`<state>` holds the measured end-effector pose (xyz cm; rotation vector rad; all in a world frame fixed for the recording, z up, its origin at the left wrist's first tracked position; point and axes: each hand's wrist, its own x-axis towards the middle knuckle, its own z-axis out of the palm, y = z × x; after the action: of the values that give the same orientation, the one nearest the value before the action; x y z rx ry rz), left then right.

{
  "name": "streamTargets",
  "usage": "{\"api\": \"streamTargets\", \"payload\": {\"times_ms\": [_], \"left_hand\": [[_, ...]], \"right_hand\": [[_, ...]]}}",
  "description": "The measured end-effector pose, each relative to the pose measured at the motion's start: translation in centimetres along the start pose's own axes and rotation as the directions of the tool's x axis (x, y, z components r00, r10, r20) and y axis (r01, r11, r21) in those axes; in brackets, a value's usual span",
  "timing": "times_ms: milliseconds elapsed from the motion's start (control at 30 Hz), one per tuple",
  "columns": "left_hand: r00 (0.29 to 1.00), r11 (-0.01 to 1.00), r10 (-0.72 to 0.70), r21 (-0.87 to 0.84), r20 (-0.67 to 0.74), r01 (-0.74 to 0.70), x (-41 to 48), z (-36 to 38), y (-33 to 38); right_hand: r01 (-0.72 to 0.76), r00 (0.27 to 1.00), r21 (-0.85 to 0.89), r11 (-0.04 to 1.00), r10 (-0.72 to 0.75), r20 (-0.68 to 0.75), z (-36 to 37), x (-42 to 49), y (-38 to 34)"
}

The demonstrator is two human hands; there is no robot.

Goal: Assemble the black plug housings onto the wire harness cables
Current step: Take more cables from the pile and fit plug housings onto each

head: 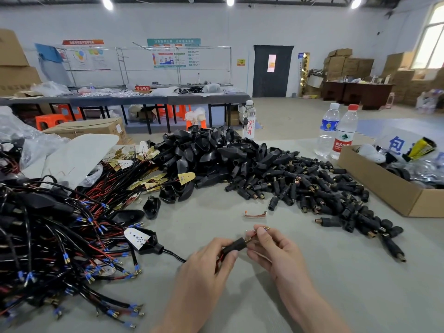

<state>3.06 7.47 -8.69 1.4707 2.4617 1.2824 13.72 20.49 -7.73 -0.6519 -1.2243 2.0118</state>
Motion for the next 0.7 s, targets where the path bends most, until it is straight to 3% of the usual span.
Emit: {"api": "streamTargets", "payload": {"times_ms": [200, 333, 500, 600, 700], "left_hand": [[1.0, 0.988, 0.023, 0.152, -0.003, -0.022, -0.1, -0.7, 0.2], [0.999, 0.987, 0.039, 0.155, 0.0, -0.038, -0.1, -0.9, 0.4], [0.999, 0.998, 0.03, 0.052, -0.044, -0.028, 0.1, -0.9, 0.4], [0.997, 1.0, 0.023, -0.011, -0.08, -0.024, 0.1, -1.0, 0.5], [0.996, 1.0, 0.017, -0.005, -0.088, -0.017, 0.2, -1.0, 0.1]], "right_hand": [[0.081, 0.987, -0.021, 0.996, -0.083, -0.138, -0.6, 0.5, -0.5], [0.112, 0.974, 0.029, 0.993, -0.104, -0.201, -1.0, 0.7, -0.9], [-0.02, 0.996, 0.189, 0.982, 0.036, -0.079, -0.5, 0.6, -0.5], [-0.062, 0.998, 0.142, 0.988, 0.065, -0.021, -0.2, 0.5, 0.2], [0.004, 0.998, 0.103, 0.995, 0.003, -0.061, -0.6, 0.6, -0.1]]}}
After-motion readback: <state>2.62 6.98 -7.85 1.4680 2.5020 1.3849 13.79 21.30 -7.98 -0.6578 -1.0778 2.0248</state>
